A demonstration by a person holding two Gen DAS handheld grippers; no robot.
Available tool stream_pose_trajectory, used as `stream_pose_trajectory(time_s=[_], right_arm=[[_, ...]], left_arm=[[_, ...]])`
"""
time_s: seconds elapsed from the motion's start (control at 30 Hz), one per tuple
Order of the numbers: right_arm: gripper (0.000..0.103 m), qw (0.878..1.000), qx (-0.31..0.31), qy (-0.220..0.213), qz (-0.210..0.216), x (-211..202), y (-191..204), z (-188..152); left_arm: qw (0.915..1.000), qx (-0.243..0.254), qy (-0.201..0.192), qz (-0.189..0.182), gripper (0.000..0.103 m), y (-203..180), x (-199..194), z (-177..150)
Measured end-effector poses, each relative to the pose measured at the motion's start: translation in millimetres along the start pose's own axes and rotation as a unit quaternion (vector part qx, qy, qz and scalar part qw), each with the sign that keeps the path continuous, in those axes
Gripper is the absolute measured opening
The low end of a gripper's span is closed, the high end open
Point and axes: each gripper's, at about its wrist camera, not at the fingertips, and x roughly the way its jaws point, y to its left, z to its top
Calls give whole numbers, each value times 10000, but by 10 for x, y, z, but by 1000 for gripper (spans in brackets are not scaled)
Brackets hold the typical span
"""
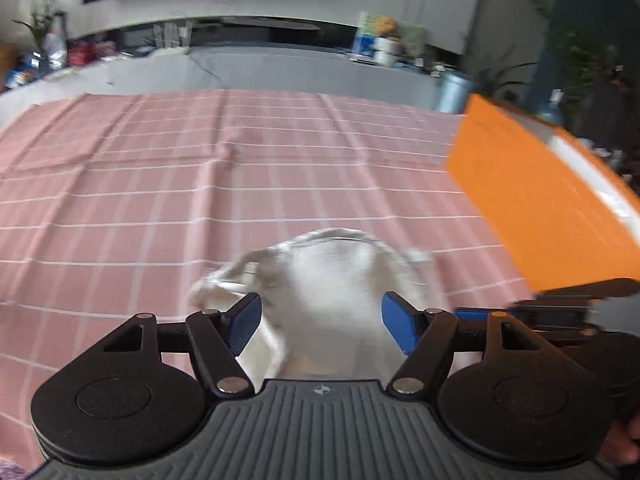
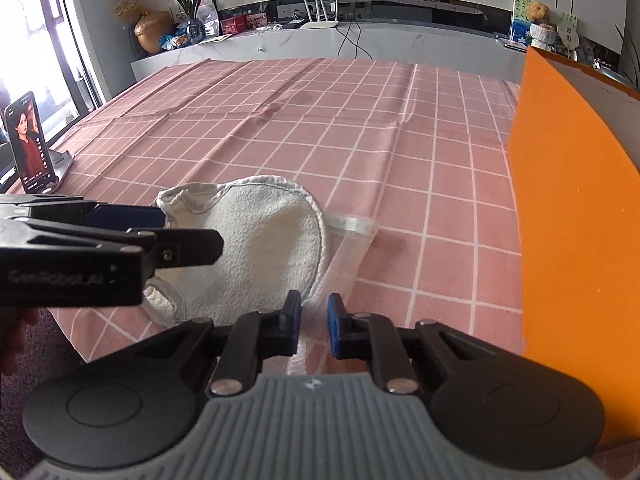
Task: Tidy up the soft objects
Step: 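Close the left tool on the white drawstring pouch while the right tool grasps the bubble-wrap bag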
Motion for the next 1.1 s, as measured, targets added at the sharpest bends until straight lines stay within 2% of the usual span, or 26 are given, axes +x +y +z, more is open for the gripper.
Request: stream_pose_trajectory(time_s=[0.03, 0.1, 0.17, 0.2, 0.23, 0.33, 0.4, 0.47, 0.53, 0.6, 0.63, 0.67, 0.83, 0.87, 0.9, 1.1], right_arm=[[12, 10000, 43, 20, 11, 4, -9, 10], [12, 10000, 66, 48, 30, 9, -17, 20], [12, 10000, 58, 37, 46, 9, -23, 15], [12, 10000, 62, 32, 50, 8, -25, 13], [12, 10000, 49, 30, 49, 11, -25, 15], [12, 10000, 45, 32, 68, 14, -33, 17], [12, 9999, 72, 40, 94, 13, -45, 17], [12, 9999, 69, 41, 94, 15, -41, 17], [12, 10000, 38, 37, 81, 15, -33, 16], [12, 10000, 35, 28, 84, 16, -31, 12], [12, 10000, 33, 28, 87, 16, -34, 12], [12, 9999, 32, 31, 91, 17, -35, 14], [12, 10000, 15, 29, 86, 11, -34, 3], [3, 10000, 35, 41, 76, 7, -32, 4], [0, 9999, 71, 51, 72, 3, -34, 3], [0, 9997, 248, 11, -69, -58, -86, -6]], left_arm=[[9999, -31, -2, 146, 80, 13, -8, -14], [9997, -185, 117, 121, 80, 64, 8, -43], [9991, -341, 240, -8, 68, 98, 44, -72], [9992, -341, 222, -17, 53, 97, 53, -87], [9992, -330, 219, -23, 44, 96, 62, -96], [9987, -467, 138, -170, 43, 112, 24, -108], [9982, -545, 253, -26, 44, 123, 55, -110], [9988, -438, 197, -5, 51, 99, 62, -128], [9996, -203, 167, 100, 49, 27, 70, -138], [9997, 1, 93, 247, 33, -39, 67, -157], [9995, 32, 69, 292, 18, -47, 60, -163], [9995, 20, 50, 325, 12, -42, 50, -157], [9990, -79, -149, 411, 9, 9, -51, -154], [9988, -76, -230, 423, 9, 7, -90, -144], [9983, -31, -308, 503, 9, 3, -125, -121], [9960, -114, -547, 701, 9, 95, -266, -41]])
